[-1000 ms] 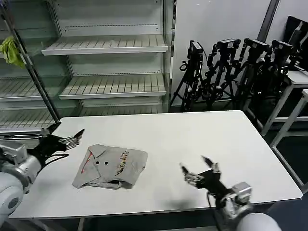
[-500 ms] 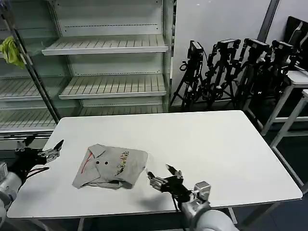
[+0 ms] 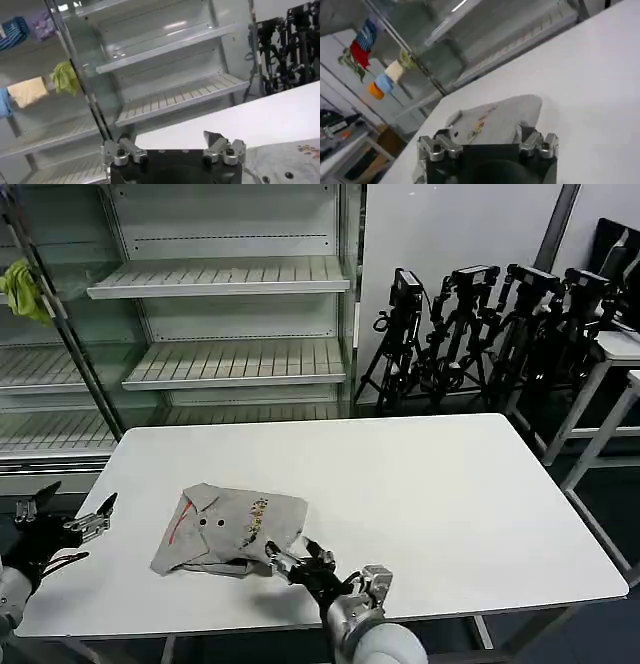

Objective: Fold and organize the clothes.

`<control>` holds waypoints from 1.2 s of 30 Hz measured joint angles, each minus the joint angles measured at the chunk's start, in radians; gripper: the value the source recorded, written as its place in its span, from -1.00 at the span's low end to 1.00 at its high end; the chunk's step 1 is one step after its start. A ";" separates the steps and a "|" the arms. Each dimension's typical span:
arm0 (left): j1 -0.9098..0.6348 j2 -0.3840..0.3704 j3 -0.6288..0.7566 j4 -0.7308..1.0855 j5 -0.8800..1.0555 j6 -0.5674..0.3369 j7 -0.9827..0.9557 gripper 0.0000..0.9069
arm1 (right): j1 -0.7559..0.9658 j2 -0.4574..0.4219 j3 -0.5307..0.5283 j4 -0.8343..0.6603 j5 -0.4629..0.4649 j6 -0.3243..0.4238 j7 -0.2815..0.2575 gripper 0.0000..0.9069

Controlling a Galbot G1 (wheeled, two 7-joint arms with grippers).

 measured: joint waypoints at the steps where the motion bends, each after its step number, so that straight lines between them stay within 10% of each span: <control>1: 0.004 -0.003 -0.002 0.000 0.001 -0.001 0.001 1.00 | -0.005 0.014 0.003 -0.006 0.001 0.001 0.000 1.00; 23: 0.020 -0.031 -0.015 0.008 0.008 -0.021 0.006 1.00 | -0.062 0.167 0.048 -0.087 0.004 0.014 0.003 1.00; 25: 0.023 -0.032 -0.015 0.009 0.009 -0.023 0.006 1.00 | -0.063 0.170 0.047 -0.090 0.004 0.014 0.003 0.56; 28: 0.024 -0.034 -0.016 0.010 0.009 -0.025 0.006 1.00 | -0.067 0.173 0.046 -0.093 0.004 0.014 0.004 -0.67; 30: 0.023 -0.036 -0.016 0.010 0.009 -0.027 0.007 1.00 | -0.068 0.173 0.044 -0.093 0.003 0.014 0.004 -1.00; 36: 0.024 -0.042 -0.015 0.008 0.010 -0.031 0.008 1.00 | -0.074 0.170 0.041 -0.092 -0.002 0.014 0.004 -1.00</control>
